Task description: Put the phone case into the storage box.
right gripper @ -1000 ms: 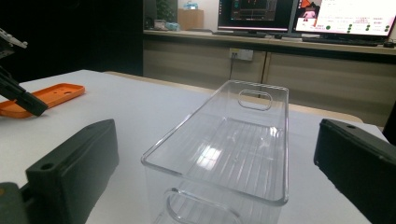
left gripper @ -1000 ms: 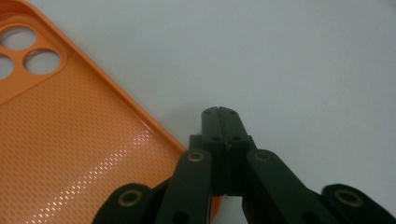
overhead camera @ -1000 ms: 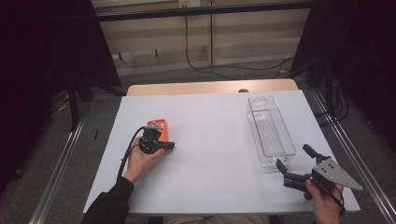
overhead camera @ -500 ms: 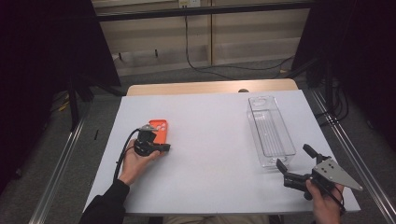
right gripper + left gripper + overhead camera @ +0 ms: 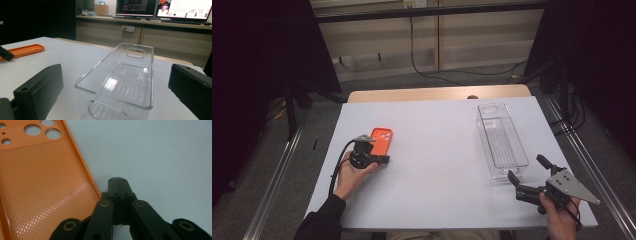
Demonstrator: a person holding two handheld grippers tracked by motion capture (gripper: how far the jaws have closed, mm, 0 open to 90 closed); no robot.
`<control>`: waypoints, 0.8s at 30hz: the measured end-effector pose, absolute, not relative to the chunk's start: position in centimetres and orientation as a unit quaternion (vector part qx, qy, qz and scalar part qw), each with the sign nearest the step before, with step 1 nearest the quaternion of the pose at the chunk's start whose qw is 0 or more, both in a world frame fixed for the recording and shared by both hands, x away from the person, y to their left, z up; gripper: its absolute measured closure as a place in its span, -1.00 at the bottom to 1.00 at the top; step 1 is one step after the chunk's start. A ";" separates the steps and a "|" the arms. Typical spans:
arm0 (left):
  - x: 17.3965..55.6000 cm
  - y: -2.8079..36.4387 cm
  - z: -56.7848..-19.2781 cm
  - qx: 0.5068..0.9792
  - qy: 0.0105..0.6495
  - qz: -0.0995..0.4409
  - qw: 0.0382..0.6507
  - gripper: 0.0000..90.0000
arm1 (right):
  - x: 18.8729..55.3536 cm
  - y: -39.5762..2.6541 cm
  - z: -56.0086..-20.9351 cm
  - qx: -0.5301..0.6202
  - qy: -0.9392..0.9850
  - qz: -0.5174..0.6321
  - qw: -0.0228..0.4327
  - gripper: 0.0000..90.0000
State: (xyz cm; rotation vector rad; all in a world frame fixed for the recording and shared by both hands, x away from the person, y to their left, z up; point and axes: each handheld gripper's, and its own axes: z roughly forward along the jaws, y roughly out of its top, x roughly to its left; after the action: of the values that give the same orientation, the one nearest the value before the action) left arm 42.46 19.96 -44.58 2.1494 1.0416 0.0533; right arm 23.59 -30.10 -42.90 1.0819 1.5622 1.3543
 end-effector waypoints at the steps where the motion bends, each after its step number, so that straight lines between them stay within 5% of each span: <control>1: 42.4 20.0 -44.5 0.837 0.405 0.023 0.367 1.00 | 23.6 -30.1 -42.9 0.426 0.616 0.534 0.394 -1.00; 24: 42.1 21.6 -44.7 0.834 0.413 0.026 0.366 1.00 | 23.5 -30.1 -42.8 0.425 0.615 0.535 0.395 -1.00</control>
State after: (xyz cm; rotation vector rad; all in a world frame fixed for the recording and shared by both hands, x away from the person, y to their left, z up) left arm 42.11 21.65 -44.69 2.1424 1.0604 0.0672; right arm 23.48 -30.11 -42.83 1.0769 1.5593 1.3557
